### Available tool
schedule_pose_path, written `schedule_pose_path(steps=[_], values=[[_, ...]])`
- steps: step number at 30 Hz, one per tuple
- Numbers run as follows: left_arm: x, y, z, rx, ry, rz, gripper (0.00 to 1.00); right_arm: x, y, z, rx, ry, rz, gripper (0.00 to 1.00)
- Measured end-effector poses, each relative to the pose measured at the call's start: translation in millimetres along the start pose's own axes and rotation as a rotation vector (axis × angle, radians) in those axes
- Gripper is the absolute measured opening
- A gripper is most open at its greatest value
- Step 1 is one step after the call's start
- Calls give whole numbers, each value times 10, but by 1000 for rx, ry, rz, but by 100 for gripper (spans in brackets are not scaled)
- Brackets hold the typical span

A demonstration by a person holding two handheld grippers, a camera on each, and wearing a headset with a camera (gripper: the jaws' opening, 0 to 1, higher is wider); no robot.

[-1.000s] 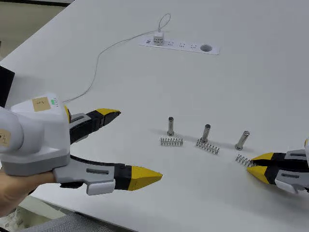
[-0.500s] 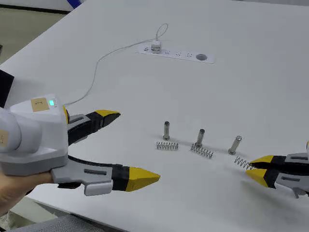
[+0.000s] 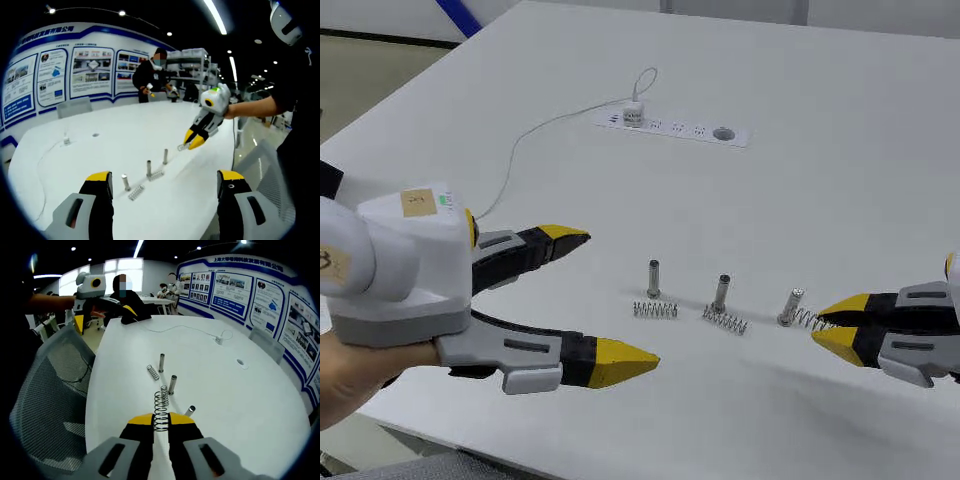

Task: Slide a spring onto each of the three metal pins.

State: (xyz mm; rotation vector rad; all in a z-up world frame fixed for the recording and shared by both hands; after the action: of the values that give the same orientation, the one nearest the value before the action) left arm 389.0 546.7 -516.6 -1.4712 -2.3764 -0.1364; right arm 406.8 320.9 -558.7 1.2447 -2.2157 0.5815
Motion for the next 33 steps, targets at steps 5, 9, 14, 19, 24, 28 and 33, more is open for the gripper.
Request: schedule_pose_path(steps=[5, 9, 14, 19, 24, 28, 33], values=[[-77, -89, -5, -52, 37, 40, 84, 79, 36, -131, 17, -8, -12, 11], [-169, -203, -90, -85, 21, 86, 81, 154, 122, -212, 28, -20, -32, 11], [-340, -273, -157, -100, 6, 126, 77, 204, 235, -281, 69, -27, -42, 11], [-452, -314, -169, -125, 26, 165, 74, 175, 311, -358, 103, -31, -59, 11], [-519, -315, -185, -133, 33, 184, 72, 152, 332, -453, 128, -40, -68, 11], [-559, -340, -247, -199, 39, 206, 64, 152, 348, -551, 159, -51, -80, 11], [-627, -363, -287, -215, 53, 227, 63, 158, 310, -639, 184, -54, -77, 11]])
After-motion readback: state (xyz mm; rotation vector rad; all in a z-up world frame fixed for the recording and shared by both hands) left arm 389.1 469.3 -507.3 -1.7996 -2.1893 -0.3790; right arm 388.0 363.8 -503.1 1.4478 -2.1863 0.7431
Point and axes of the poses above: the centre of the closed fingertips' face, and the gripper's own axes: x roughly backward along the fingers, y roughly to its left, z roughly out of its underside, the point moved 5 cm from there along x, roughly backward along the fingers, and after that the axes turned 1 degree about z, right-handed, at the moved point
